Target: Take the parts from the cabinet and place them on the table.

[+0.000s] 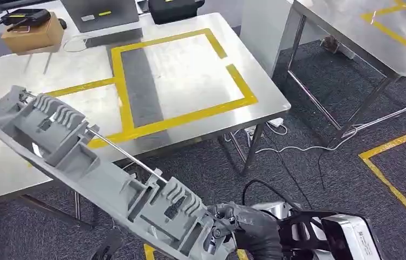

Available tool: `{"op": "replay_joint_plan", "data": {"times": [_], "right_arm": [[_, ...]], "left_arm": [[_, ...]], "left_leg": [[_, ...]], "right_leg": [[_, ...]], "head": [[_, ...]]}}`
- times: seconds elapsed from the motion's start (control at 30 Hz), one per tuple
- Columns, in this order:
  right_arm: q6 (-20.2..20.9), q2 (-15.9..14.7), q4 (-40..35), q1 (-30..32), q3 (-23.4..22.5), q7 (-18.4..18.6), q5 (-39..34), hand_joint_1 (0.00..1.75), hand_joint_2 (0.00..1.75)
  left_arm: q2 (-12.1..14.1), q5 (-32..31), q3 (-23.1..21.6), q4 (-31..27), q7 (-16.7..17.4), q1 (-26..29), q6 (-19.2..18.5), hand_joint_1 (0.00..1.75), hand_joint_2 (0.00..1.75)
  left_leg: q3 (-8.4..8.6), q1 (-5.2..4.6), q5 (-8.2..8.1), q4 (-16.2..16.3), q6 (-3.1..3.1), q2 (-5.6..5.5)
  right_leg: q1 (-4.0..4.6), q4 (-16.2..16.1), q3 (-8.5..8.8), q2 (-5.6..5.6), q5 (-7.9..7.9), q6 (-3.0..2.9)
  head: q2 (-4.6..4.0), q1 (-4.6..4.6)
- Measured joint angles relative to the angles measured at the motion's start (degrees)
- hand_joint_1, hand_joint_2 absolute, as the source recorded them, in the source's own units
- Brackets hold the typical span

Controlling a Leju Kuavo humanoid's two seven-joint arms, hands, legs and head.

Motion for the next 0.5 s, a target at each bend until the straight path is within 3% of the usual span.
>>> {"op": "replay_joint_plan", "data": {"times": [0.03, 0.07, 0.1, 0.13, 0.2, 0.27, 0.37, 0.4, 0.43, 0.47, 0.5], "right_arm": [[0.0, 0.0, 0.0, 0.0, 0.0, 0.0, 0.0, 1.75, 1.75], [0.0, 0.0, 0.0, 0.1, 0.0, 0.0, 0.0, 1.75, 1.75], [0.0, 0.0, 0.1, 0.1, 0.0, 0.0, 0.0, 1.75, 1.75], [0.0, 0.0, 0.1, 0.1, 0.0, 0.0, 0.0, 1.75, 1.75], [0.0, 0.0, 0.1, 0.0, 0.0, 0.0, 0.0, 1.75, 1.75], [0.0, 0.1, 0.1, -0.1, 0.0, 0.0, -0.1, 1.75, 1.75], [0.0, 0.2, 0.1, -0.1, 0.0, 0.0, -0.1, 1.75, 1.75], [0.1, 0.2, 0.1, 0.0, 0.0, 0.0, -0.1, 1.75, 1.75], [0.1, 0.2, 0.1, -0.1, 0.0, 0.0, -0.1, 1.75, 1.75], [0.1, 0.2, 0.1, -0.2, 0.0, 0.0, -0.1, 1.75, 1.75], [0.1, 0.2, 0.1, -0.2, 0.0, -0.1, -0.2, 1.75, 1.75]], "left_arm": [[0.0, 0.0, 0.0, 0.0, 0.0, 0.1, 0.0, 0.00, 1.75], [0.0, 0.0, 0.0, 0.0, 0.0, 0.1, 0.0, 0.00, 1.75], [0.0, 0.0, 0.0, 0.1, 0.0, 0.2, 0.0, 0.00, 1.75], [0.0, 0.0, 0.0, 0.2, 0.0, 0.2, 0.0, 0.00, 1.75], [0.0, 0.0, 0.2, 0.2, 0.0, 0.2, 0.0, 0.00, 1.75], [0.0, 0.1, 0.4, 0.2, 0.0, 0.0, -0.1, 0.00, 1.75], [0.1, 0.2, 0.5, 0.2, 0.0, 0.1, 0.0, 0.00, 1.75], [0.1, 0.2, 0.5, 0.2, 0.0, 0.2, 0.0, 0.00, 1.75], [0.0, 0.2, 0.5, 0.2, -0.1, 0.1, 0.0, 0.00, 1.75], [0.0, 0.2, 0.5, 0.2, -0.1, 0.0, 0.0, 0.00, 1.75], [0.0, 0.2, 0.5, 0.2, -0.1, 0.0, -0.1, 0.00, 1.75]], "left_leg": [[-2.18, 0.07, -1.02, 3.6, -0.15, 0.05], [-4.07, 0.12, -0.91, 6.1, -0.27, 0.20], [-4.20, 0.20, 0.56, 5.3, -0.29, 0.31], [-2.84, 0.28, 3.51, 1.6, -0.23, 0.32], [2.03, 0.29, 9.54, -9.2, 0.31, 0.56], [4.04, -0.29, 8.61, -12.9, 1.06, 0.67], [4.42, -0.61, 8.29, -13.0, 2.15, 0.53], [5.43, 0.11, 8.72, -14.1, 2.58, 0.55], [5.95, -0.14, 8.66, -14.4, 2.75, 0.53], [6.13, -0.14, 8.52, -14.4, 3.15, 0.53], [6.30, -0.23, 8.22, -14.4, 3.54, 0.53]], "right_leg": [[0.02, 0.0, 0.05, 0.00, -0.10, -0.12], [0.04, 0.0, 0.19, 0.03, -0.34, -0.09], [0.04, 0.0, 0.47, 0.07, -0.53, -0.08], [0.03, 0.0, 0.92, 0.11, -0.79, 0.05], [0.03, 0.0, 1.99, 0.12, -1.37, 0.43], [0.62, 0.0, 2.02, 0.13, -1.78, 1.01], [0.47, -0.4, 2.36, -0.07, -2.10, 2.01], [0.35, 0.1, 2.21, -0.12, -2.40, 2.16], [0.44, 1.8, 1.55, -0.08, -2.94, 2.06], [0.34, 5.6, -0.51, -0.06, -4.31, 1.76], [0.32, 11.6, -4.05, -0.04, -6.34, 1.48]], "head": [[0.00, 0.00], [0.00, 0.00], [0.00, 0.00], [0.00, 0.00], [0.00, 0.00], [0.00, 0.02], [0.00, 0.00], [0.00, 0.04], [0.00, 0.20], [0.00, 0.31], [0.00, 0.29]]}}
